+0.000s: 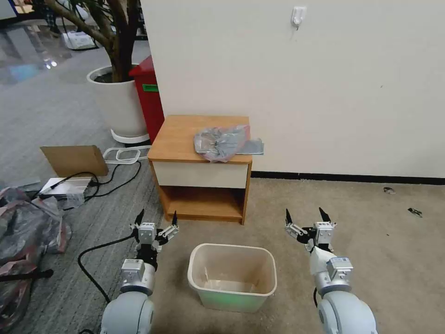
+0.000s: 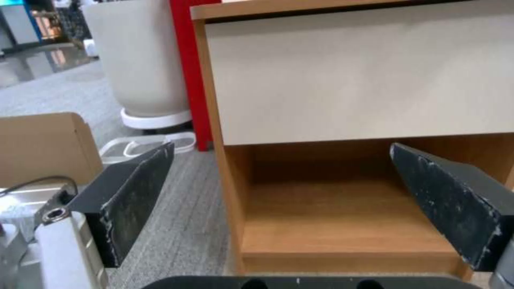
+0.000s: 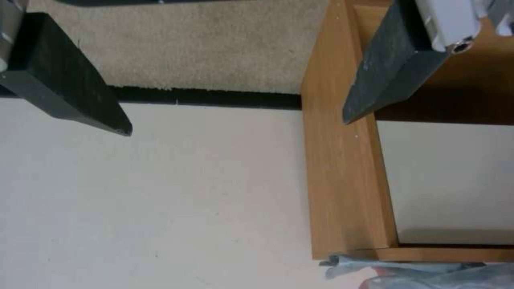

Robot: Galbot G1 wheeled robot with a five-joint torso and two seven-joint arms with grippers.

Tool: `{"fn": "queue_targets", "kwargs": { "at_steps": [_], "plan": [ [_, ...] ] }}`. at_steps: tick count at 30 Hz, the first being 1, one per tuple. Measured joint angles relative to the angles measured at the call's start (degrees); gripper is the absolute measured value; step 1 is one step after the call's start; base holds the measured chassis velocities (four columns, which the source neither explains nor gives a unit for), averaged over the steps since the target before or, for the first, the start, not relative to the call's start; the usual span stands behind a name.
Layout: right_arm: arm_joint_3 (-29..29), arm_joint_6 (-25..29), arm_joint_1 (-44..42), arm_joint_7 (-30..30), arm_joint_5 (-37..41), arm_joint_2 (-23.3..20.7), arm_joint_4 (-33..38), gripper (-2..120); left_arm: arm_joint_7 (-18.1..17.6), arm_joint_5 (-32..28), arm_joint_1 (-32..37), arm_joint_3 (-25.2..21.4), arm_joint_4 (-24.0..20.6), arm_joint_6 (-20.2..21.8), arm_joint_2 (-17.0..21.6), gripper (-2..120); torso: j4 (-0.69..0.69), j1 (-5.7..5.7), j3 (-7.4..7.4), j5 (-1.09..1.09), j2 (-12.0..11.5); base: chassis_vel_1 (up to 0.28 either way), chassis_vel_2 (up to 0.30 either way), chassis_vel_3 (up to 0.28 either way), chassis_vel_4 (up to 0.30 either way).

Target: Pick up the garbage bag from the table and place it over the trash can.

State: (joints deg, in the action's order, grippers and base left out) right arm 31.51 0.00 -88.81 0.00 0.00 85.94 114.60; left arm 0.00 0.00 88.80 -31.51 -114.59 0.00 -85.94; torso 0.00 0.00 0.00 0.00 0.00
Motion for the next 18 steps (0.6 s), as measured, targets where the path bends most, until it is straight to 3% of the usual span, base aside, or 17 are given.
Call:
{"fn": "queue_targets", "kwargs": {
  "at_steps": [18],
  "plan": [
    [0.0, 0.0, 0.0, 0.0, 0.0, 0.0, 0.0, 100, 0.0, 0.0, 0.0, 0.0, 0.0, 0.0, 0.0, 100, 0.0, 0.0, 0.0, 0.0, 0.0, 0.0, 0.0, 0.0, 0.0]
  ]
}}
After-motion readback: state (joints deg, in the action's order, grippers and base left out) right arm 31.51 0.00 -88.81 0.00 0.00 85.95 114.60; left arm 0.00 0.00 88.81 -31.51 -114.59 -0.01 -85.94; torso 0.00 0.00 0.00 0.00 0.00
